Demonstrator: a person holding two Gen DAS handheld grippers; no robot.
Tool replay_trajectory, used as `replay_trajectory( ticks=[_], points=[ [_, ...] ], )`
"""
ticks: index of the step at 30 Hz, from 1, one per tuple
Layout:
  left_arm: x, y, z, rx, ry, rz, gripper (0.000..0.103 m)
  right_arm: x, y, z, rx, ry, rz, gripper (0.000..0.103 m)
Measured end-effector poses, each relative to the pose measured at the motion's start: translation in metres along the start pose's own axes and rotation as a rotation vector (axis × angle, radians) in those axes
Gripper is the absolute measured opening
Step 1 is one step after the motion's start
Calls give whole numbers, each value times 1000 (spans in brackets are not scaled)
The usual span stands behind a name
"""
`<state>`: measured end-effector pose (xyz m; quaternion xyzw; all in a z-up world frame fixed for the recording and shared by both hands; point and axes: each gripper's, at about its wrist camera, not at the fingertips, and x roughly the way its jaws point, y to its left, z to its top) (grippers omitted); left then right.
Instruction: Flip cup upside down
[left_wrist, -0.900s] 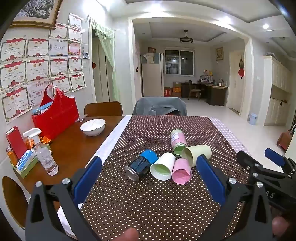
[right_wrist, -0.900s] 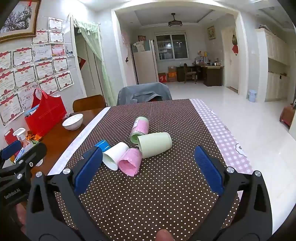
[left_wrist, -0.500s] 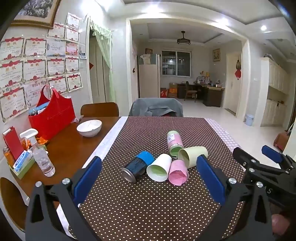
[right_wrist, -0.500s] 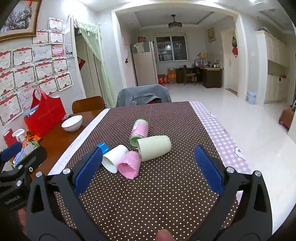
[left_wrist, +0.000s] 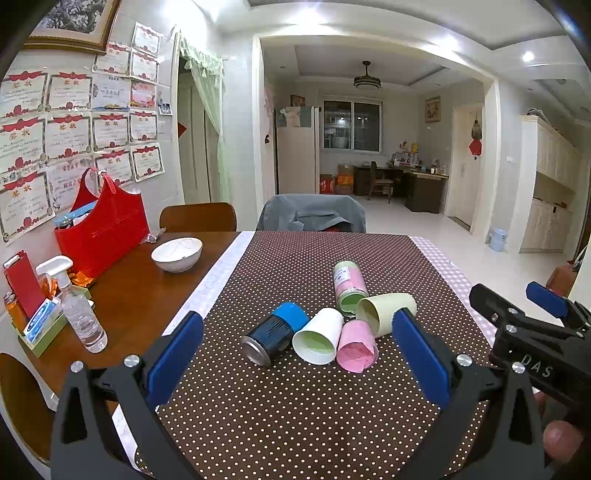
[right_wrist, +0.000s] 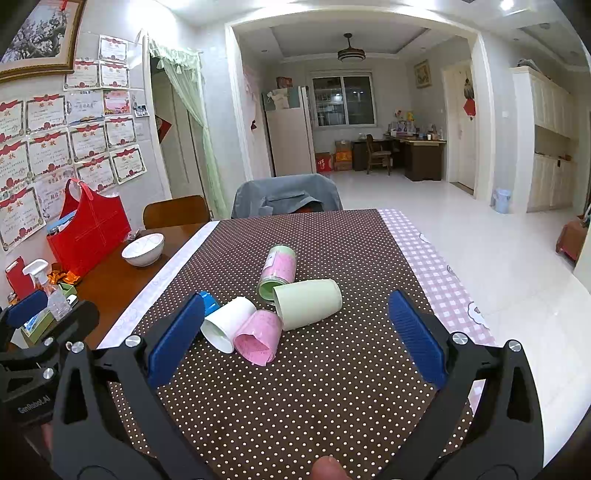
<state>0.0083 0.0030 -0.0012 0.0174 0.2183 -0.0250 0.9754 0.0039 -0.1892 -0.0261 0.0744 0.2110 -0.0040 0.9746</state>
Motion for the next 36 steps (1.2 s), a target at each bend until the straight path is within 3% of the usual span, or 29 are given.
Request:
replay_trajectory(
  ticks=[36],
  points=[
    [9,-8,4,8,10,-14,100,4,-6,6,-5,-1,-5,97]
  ],
)
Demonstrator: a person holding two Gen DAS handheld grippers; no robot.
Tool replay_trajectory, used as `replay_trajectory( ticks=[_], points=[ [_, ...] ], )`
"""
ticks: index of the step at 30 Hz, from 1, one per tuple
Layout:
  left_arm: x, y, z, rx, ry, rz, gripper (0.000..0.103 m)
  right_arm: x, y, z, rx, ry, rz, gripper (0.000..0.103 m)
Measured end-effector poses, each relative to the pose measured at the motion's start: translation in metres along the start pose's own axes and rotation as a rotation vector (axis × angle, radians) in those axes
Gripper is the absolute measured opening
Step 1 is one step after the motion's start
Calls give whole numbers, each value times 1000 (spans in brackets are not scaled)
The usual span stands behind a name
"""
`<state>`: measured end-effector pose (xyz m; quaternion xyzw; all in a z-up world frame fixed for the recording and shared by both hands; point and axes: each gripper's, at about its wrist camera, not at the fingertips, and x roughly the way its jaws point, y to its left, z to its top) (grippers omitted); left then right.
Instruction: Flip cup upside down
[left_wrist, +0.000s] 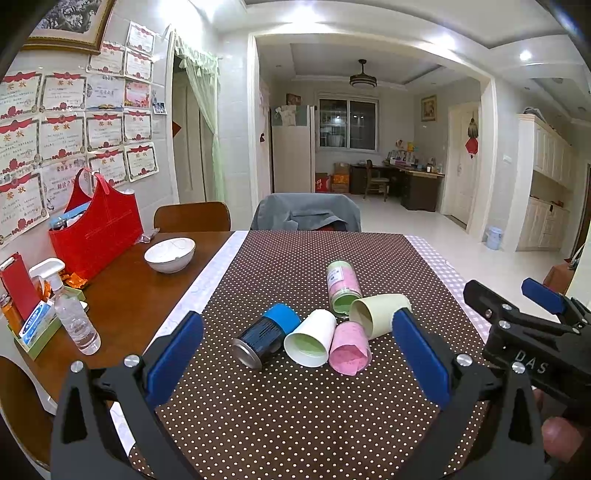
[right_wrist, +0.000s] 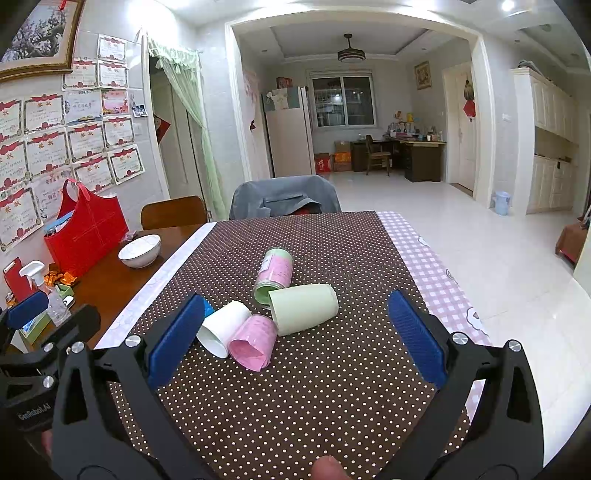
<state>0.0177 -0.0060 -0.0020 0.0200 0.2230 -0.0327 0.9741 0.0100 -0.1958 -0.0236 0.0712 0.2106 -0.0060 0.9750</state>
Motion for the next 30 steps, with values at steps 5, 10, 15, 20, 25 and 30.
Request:
replay_trajectory(
  ticks=[5,10,15,20,25,30],
  points=[
    [0,0,-1,-1,1,-1,100,2,0,-1,-2,2,-1,97],
    [7,-1,-1,-2,11,-2,100,7,1,-1,-5,9,-3,97],
    [15,-1,0,-3,21,-3,100,15,0,-1,-8,18,-4,97],
    [26,-1,3,-5,32,-6,100,26,0,0,-11,34,-4,97],
    [46,-5,6,4,57,-8,100,45,-3,0,-18,64,-7,97],
    [78,-12,9,16,101,-11,100,72,-9,-1,-25,101,-15,97]
  ],
)
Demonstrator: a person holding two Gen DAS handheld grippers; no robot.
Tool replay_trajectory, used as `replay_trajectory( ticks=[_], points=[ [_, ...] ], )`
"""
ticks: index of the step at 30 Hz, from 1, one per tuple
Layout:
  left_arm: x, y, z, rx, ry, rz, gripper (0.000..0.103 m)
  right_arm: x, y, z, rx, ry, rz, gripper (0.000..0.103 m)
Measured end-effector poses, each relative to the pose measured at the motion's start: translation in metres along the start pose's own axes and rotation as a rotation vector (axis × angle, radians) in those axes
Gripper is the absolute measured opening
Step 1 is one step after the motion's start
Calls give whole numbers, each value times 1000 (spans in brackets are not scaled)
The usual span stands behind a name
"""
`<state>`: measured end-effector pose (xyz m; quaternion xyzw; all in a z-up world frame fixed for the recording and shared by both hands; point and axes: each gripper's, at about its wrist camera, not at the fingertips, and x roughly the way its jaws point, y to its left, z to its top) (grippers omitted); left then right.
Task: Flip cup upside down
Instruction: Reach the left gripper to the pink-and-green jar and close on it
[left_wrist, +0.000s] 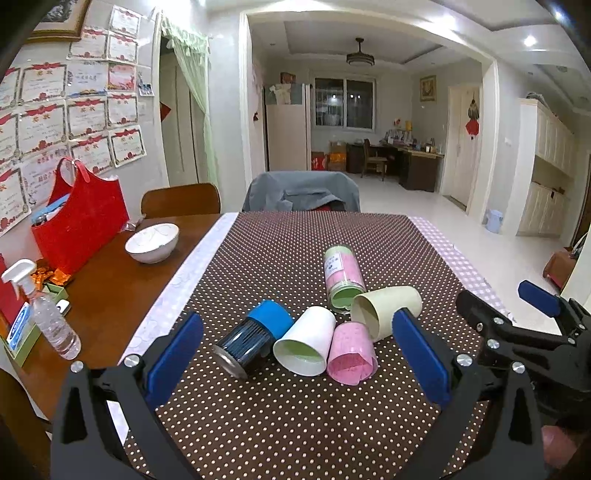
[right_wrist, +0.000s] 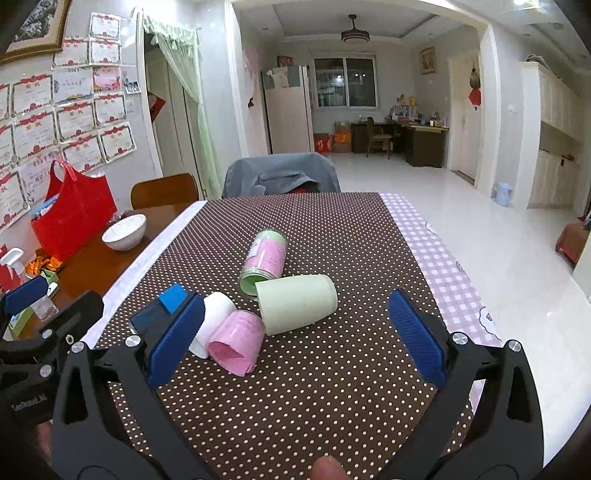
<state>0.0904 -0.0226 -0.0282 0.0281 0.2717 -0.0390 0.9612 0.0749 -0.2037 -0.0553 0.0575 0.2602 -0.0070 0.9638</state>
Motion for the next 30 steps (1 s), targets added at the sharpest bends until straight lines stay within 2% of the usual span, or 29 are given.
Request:
replay_trajectory(
  ticks=[5,13,19,23,30],
  points=[
    [41,-5,7,3,66,-9,100,37,-12,3,8,51,-10,97],
    [128,-11,28,-4,197,-17,100,90,-42,8,31,121,-43,97],
    [185,-29,39,24,287,-42,100,125,-48,17,29,158,-26,97],
    [223,-37,43,20,374,-57,100,147,-50,21,26,177,-10,97],
    [272,-47,55,29,472,-91,100,171,-54,24,31,201,-3,97]
  ],
)
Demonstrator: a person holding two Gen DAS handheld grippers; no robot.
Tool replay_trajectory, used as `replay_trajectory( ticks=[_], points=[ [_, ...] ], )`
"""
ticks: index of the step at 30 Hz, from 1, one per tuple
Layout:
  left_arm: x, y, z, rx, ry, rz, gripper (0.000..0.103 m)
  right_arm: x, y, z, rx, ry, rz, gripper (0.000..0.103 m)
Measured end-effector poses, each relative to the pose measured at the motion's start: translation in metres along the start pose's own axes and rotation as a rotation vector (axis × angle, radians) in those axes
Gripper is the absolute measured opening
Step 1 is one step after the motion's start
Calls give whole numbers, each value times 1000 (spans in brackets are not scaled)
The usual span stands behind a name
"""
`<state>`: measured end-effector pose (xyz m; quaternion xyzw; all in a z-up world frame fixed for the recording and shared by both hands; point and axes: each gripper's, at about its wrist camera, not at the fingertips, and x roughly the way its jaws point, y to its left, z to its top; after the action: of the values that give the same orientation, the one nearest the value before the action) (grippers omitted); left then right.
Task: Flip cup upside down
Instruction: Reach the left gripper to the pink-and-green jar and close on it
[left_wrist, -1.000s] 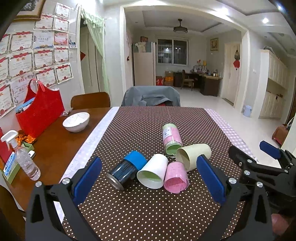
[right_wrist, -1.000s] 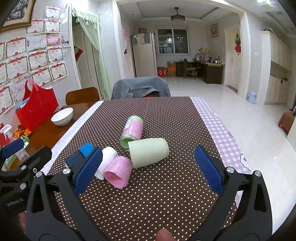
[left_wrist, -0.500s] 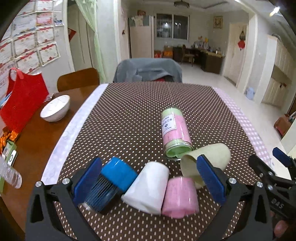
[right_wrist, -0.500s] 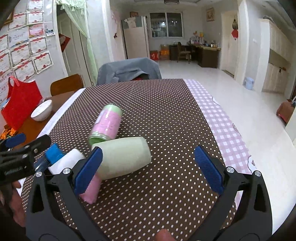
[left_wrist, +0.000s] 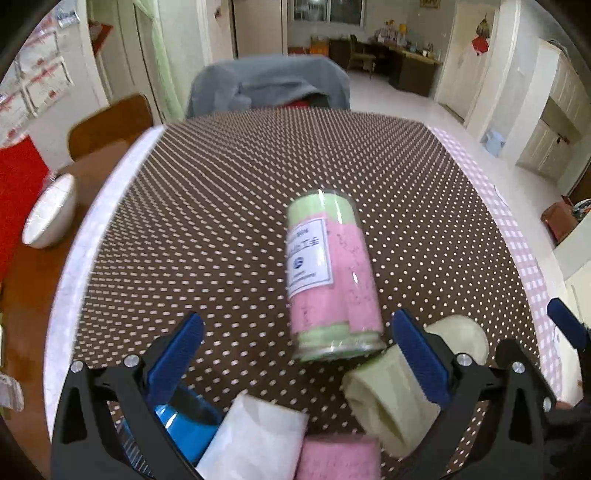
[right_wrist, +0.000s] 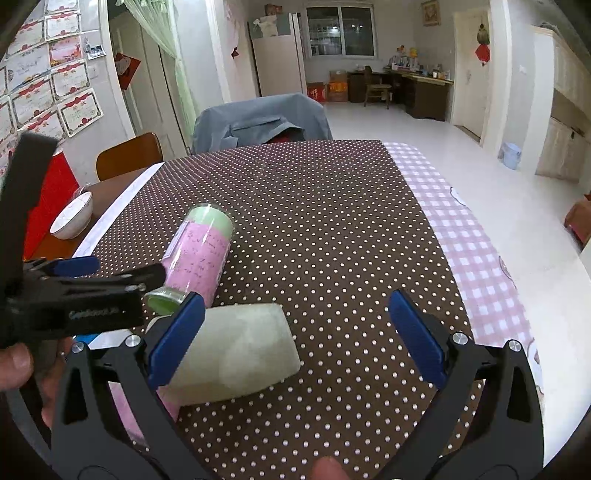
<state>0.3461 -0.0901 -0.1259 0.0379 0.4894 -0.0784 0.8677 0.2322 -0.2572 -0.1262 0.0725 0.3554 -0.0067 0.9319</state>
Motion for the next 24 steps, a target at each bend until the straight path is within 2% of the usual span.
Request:
replay_trajectory(
  ticks=[3,12,13,15,16,20,24],
  points=[
    [22,2,11,-31,77,-40,100,6,-1,6,1,1,0,97],
    [75,0,39,-56,194,-90,99,14,-9,10,23,15,3,97],
    [81,0,41,-59,210,-98,98,13,-9,10,25,14,3,97],
    [94,2,44,-68,244,-133,68,11,-10,11,29,13,5,97],
    [101,3,46,-86,268,-164,68,10,-10,10,30,10,3,97],
    [100,7,52,-74,223,-147,68,3,-12,9,37,3,5,97],
    [77,9,52,-76,170,-140,68,-5,-12,6,47,-1,5,97]
  ],
)
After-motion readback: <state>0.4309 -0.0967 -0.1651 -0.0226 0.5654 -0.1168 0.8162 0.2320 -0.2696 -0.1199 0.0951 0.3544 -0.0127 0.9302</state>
